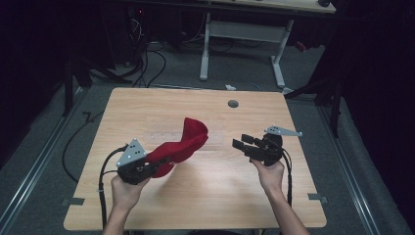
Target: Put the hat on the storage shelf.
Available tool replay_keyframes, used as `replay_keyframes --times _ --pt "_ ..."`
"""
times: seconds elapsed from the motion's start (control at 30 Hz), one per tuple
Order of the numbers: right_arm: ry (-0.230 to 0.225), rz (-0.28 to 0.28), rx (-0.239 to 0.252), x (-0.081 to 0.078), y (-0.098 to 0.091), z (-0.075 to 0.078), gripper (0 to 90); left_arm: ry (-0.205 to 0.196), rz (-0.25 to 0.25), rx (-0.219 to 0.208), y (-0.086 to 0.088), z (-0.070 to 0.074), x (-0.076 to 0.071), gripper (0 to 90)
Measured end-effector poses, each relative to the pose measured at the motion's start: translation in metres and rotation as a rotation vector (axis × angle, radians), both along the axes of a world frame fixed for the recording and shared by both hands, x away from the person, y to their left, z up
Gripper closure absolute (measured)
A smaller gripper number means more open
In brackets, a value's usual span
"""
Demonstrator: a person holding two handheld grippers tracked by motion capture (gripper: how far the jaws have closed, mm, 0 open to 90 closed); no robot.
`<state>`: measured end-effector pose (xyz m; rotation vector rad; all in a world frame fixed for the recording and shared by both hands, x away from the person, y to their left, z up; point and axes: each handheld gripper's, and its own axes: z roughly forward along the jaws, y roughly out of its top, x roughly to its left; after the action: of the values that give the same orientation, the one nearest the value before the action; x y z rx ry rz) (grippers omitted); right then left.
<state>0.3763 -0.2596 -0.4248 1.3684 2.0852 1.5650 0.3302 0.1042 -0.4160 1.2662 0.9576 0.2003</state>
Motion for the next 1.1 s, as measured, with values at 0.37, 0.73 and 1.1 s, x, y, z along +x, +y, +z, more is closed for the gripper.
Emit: replay_keyframes --times 0.37,0.73,1.1 --pt "0.102 -0.147 -0.291 0.004 -0.016 -0.075 42.8 0.012 0.064 -0.041 0.012 0.008 0.007 80.5" --pt "0.100 -0.239 -0.410 0.003 -0.023 -0.100 39.9 0.029 0.113 -0.073 0.022 0.013 0.016 80.4" --pt "0.087 -0.253 -0.467 0.003 -0.020 -0.106 36.9 0.023 0.159 -0.105 0.034 0.024 0.024 80.4"
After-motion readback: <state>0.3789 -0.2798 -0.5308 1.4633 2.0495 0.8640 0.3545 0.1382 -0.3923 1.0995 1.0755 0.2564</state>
